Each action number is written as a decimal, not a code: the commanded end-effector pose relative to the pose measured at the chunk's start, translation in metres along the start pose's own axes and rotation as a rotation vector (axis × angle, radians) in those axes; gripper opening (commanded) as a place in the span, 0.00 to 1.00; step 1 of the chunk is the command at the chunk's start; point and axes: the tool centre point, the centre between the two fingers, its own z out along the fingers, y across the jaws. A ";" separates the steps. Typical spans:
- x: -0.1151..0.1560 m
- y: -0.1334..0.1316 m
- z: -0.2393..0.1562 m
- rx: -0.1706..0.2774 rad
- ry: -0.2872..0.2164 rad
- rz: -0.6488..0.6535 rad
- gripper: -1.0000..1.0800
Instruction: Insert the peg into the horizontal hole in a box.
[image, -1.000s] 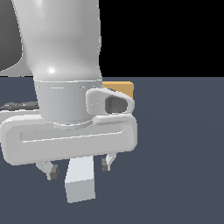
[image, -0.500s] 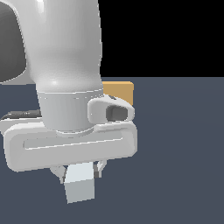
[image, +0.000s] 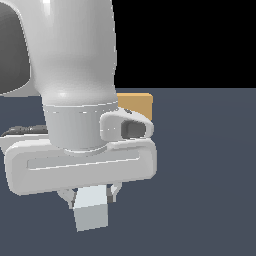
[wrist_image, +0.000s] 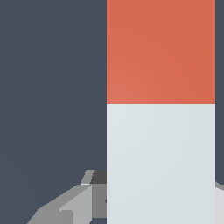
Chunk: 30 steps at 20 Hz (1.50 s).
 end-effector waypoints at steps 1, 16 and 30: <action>0.004 0.002 -0.002 -0.002 0.000 0.005 0.00; 0.071 0.031 -0.037 -0.002 0.000 0.142 0.00; 0.115 0.061 -0.062 -0.001 0.000 0.242 0.00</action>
